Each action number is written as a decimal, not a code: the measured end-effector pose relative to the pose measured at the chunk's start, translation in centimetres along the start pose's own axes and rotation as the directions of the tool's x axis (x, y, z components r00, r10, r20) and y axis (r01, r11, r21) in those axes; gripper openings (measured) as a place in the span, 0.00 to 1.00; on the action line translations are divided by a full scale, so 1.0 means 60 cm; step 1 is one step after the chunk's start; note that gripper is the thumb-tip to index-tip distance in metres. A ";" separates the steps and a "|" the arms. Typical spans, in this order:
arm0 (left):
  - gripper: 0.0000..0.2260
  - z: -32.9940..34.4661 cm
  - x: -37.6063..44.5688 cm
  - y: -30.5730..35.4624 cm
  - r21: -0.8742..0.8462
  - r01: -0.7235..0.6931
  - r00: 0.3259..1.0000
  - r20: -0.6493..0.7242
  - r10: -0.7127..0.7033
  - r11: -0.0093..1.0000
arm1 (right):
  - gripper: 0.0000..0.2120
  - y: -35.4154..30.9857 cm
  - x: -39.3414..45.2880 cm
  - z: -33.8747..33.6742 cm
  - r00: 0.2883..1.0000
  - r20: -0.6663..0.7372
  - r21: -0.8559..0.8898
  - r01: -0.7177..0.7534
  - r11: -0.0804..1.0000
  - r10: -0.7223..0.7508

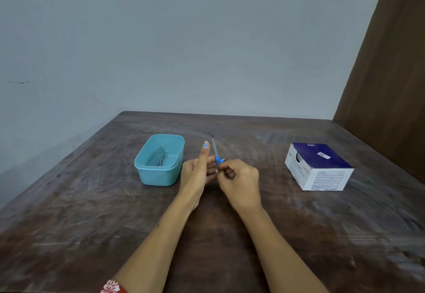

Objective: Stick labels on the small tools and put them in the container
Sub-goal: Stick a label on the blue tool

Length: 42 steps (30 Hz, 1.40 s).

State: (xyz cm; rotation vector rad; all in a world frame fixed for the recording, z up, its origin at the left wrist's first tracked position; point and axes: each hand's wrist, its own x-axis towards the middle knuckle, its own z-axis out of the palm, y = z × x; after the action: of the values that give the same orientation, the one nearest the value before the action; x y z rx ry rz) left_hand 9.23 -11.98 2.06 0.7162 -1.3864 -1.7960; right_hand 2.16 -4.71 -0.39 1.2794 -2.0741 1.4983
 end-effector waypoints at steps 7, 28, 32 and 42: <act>0.21 0.003 0.003 -0.006 0.021 0.041 0.998 0.037 -0.042 0.999 | 0.10 -0.001 0.004 -0.004 0.997 -0.052 -0.013 0.055 0.998 -0.056; 0.07 -0.004 -0.010 0.005 0.491 -0.348 0.905 -0.048 0.423 0.799 | 0.08 0.014 0.005 -0.002 0.978 -0.121 0.118 -0.158 0.980 0.172; 0.05 -0.022 -0.014 0.064 0.576 -0.373 0.857 -0.085 0.508 0.727 | 0.08 0.018 0.011 -0.002 0.949 -0.191 0.160 -0.221 0.962 0.250; 0.06 -0.083 0.043 0.152 0.957 0.181 0.964 -0.219 0.153 0.228 | 0.10 0.011 0.013 -0.003 0.952 -0.133 0.162 -0.253 0.954 0.276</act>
State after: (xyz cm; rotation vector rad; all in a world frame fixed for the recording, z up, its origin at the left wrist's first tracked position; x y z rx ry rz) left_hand 13.71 -18.12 9.59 1.5428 -2.2616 -0.4821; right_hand 1.15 -4.89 -0.18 0.9208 -2.1349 1.8280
